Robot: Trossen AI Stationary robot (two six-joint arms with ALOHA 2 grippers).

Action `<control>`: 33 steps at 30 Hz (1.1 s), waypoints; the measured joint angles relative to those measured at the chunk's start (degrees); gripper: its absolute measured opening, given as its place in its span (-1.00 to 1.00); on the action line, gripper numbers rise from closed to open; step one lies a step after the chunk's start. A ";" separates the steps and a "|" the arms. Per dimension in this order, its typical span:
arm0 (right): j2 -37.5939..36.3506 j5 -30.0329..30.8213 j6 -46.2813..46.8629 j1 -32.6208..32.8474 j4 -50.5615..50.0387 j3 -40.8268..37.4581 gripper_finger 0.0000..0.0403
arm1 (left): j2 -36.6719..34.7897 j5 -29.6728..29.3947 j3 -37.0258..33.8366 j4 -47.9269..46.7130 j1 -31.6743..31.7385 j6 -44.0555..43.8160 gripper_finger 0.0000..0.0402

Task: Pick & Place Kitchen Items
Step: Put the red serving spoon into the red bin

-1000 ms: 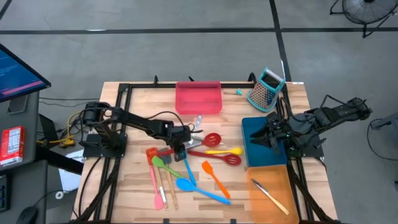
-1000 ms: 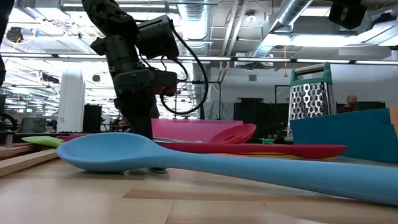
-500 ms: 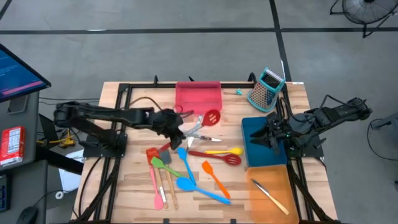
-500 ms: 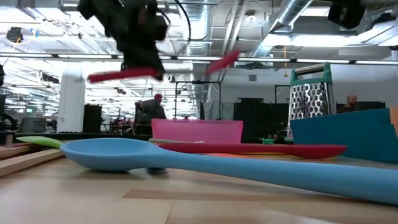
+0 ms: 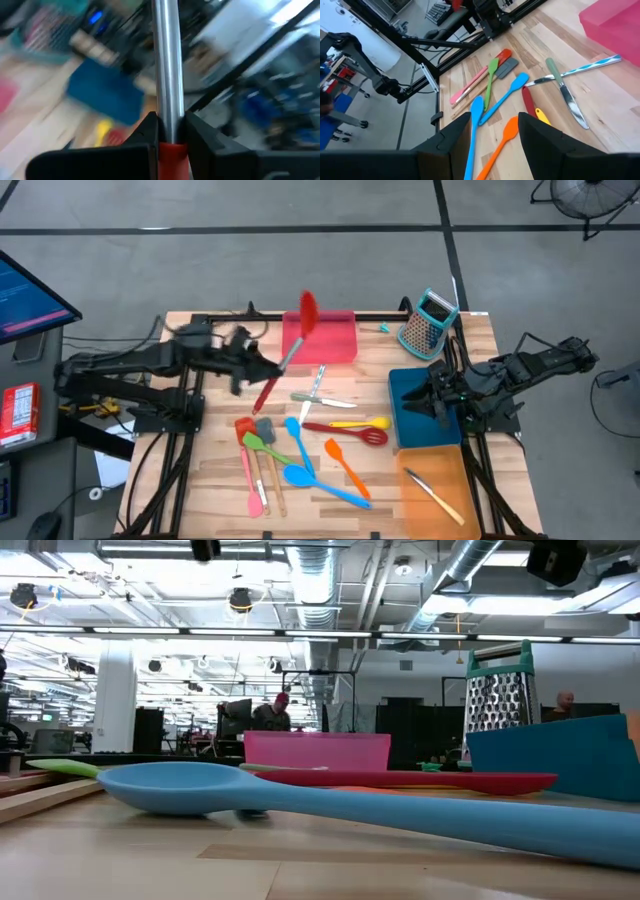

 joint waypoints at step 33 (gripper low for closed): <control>0.01 2.97 -1.38 -0.02 -0.02 0.00 -0.20 | -4.14 4.16 0.11 32.86 -3.71 -11.27 -0.81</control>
